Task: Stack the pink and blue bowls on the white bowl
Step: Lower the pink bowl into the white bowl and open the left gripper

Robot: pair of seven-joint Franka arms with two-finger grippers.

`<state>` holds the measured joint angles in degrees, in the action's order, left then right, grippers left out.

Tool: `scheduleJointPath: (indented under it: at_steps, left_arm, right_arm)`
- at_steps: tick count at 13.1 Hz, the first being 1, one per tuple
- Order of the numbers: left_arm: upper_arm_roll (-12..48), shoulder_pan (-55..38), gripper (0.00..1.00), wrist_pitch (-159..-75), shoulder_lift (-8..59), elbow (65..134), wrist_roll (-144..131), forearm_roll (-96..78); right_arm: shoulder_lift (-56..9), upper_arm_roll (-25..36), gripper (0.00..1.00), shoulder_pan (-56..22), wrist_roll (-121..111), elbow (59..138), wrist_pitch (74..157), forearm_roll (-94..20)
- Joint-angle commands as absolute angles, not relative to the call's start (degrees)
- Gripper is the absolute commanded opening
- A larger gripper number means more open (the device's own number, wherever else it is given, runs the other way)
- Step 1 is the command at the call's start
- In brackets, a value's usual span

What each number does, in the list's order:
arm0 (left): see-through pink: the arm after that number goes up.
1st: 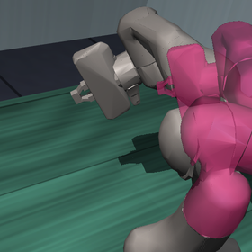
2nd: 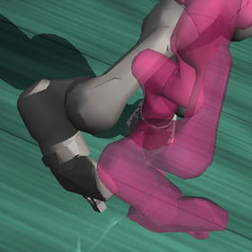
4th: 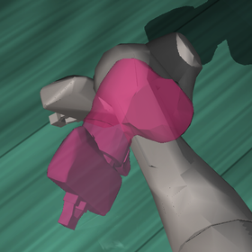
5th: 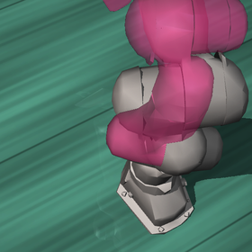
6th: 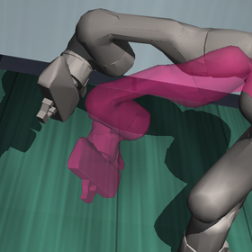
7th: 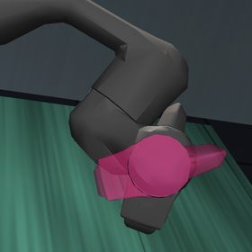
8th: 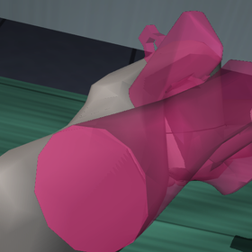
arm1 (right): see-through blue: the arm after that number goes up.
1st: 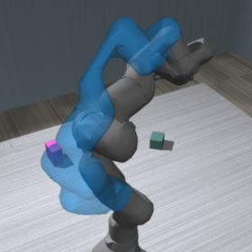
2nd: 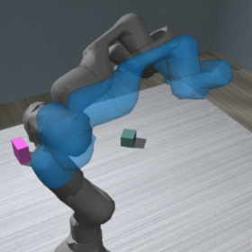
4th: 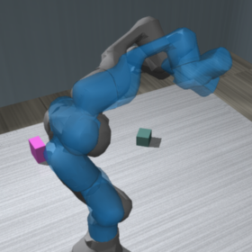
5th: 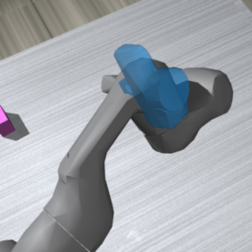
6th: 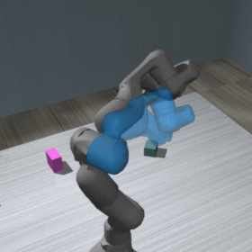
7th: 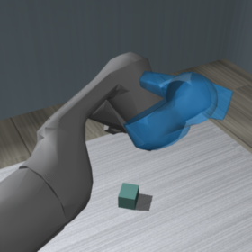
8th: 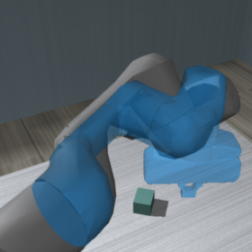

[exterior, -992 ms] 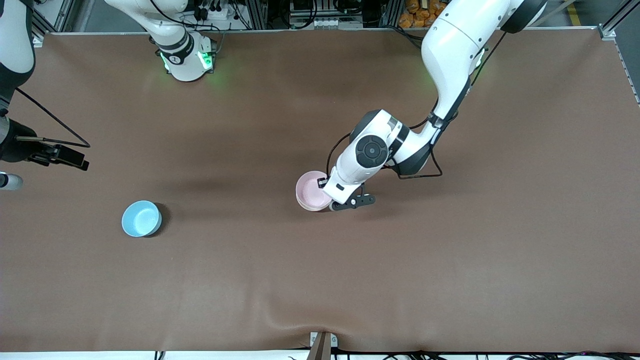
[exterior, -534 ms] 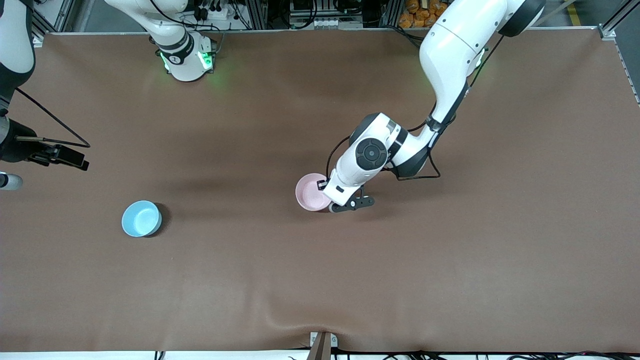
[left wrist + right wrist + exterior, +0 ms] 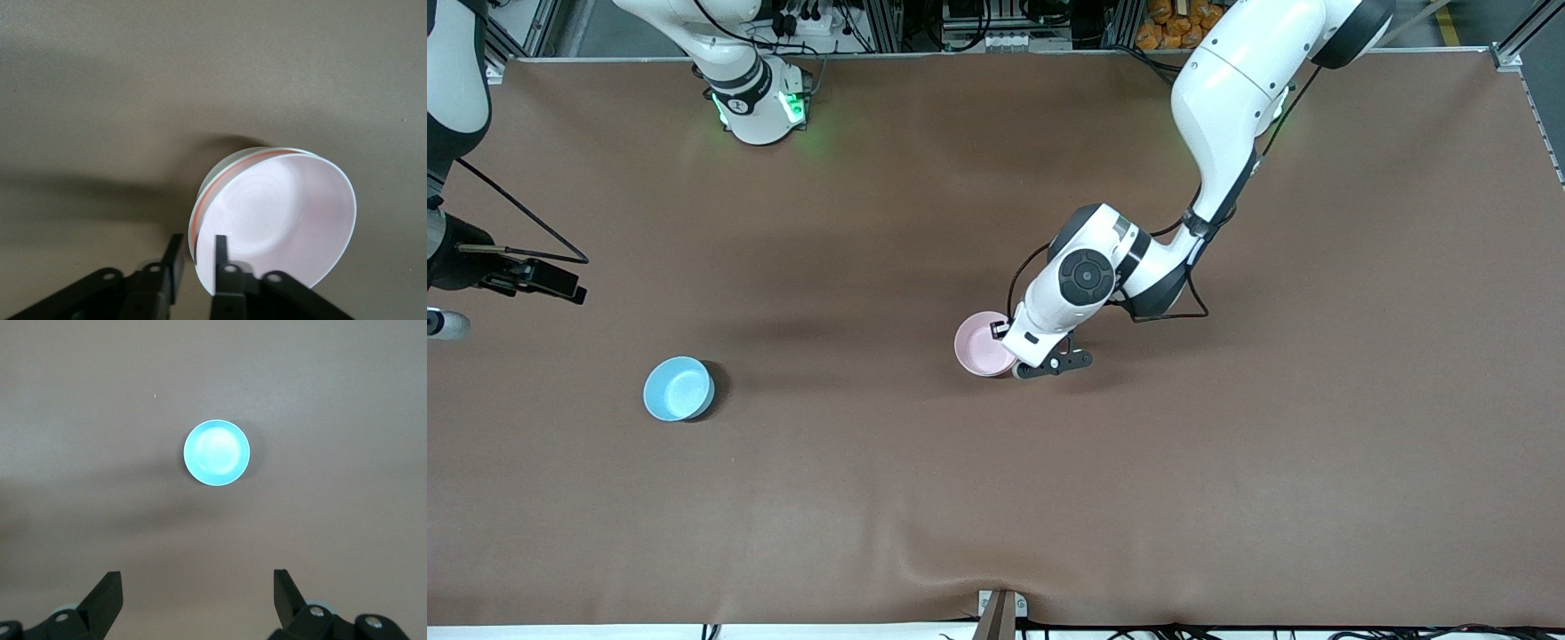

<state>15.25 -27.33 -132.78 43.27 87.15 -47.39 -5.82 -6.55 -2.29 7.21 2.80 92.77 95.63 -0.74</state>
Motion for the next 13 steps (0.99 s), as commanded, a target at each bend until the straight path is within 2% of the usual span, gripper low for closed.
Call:
scheduleJointPath:
  at_steps: [1, 5, 9, 13]
  left_arm:
    - [15.21, -27.51, 0.98, -132.98, 43.60, 85.78, -48.16, -5.54]
    - [15.21, -26.90, 1.00, -130.62, 40.79, 86.04, -48.25, -5.10]
    - [12.66, -26.28, 1.00, -123.85, 35.09, 86.04, -47.90, -4.31]
    - [12.66, -22.24, 1.00, -116.74, 28.58, 85.78, -47.12, -0.46]
  right_arm:
    - [-6.85, -2.46, 1.00, 7.29, 2.46, 92.90, 96.06, 0.09]
    - [-7.29, -2.46, 1.00, 7.29, 2.46, 92.99, 96.42, 0.09]
    - [-9.66, -2.46, 1.00, 8.43, 2.46, 92.90, 97.73, 0.09]
    - [-14.23, -2.46, 1.00, 9.58, 1.33, 92.90, 100.71, 0.09]
